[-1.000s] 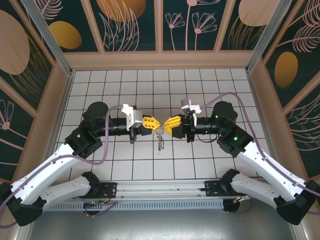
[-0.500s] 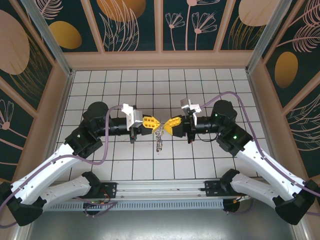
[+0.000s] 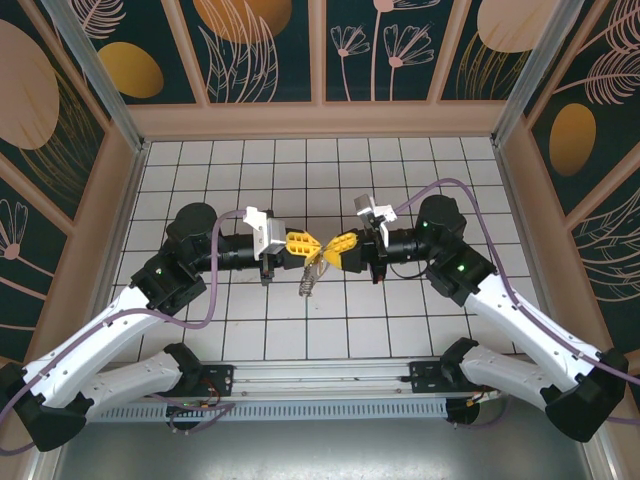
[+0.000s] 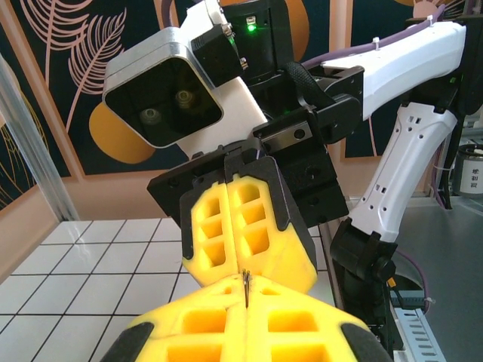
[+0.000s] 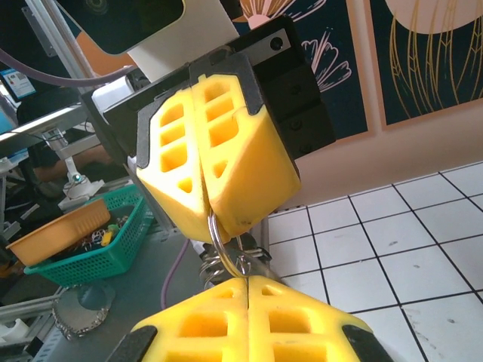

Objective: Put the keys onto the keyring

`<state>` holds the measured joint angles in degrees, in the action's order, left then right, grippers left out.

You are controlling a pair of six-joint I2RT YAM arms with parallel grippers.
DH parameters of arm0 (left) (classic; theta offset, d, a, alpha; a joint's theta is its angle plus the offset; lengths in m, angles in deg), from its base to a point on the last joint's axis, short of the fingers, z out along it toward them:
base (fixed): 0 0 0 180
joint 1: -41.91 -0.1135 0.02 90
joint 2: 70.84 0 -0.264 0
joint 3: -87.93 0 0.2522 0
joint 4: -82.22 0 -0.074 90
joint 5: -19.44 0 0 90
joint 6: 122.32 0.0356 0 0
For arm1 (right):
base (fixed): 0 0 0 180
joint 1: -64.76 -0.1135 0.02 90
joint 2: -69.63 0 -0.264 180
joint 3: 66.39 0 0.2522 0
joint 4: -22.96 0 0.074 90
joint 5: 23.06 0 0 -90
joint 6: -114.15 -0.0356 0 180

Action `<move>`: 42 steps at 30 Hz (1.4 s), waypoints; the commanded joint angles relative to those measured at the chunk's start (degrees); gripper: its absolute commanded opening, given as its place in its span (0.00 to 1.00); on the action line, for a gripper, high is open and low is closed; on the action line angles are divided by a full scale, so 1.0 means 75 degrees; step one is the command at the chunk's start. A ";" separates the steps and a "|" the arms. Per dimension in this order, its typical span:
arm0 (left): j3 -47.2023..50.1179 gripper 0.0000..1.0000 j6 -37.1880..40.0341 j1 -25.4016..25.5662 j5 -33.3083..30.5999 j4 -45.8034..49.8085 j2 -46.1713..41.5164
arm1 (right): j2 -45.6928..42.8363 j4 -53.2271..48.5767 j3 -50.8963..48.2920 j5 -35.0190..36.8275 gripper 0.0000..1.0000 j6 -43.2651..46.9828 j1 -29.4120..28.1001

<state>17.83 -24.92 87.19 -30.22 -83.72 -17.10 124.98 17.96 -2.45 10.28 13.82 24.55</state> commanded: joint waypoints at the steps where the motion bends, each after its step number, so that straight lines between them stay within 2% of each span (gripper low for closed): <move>1: -0.0042 0.00 -0.0015 -0.0006 0.0299 -0.0716 -0.0116 | 0.0049 0.0274 -0.0104 -0.0203 0.00 -0.0151 0.0042; 27: -0.0012 0.00 -0.0651 -0.0008 0.1060 -0.1663 -0.0074 | 0.0303 0.1420 -0.0197 -0.0296 0.00 -0.0597 0.0172; 42: -0.0127 0.00 -0.0616 -0.0009 0.1513 -0.1377 -0.0013 | 0.0386 0.1651 -0.0010 -0.0396 0.00 -0.0779 0.0275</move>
<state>18.27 -29.01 86.82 -24.26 -91.16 -16.84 126.86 29.04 -2.91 5.34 8.92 25.54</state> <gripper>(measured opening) 0.045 0.039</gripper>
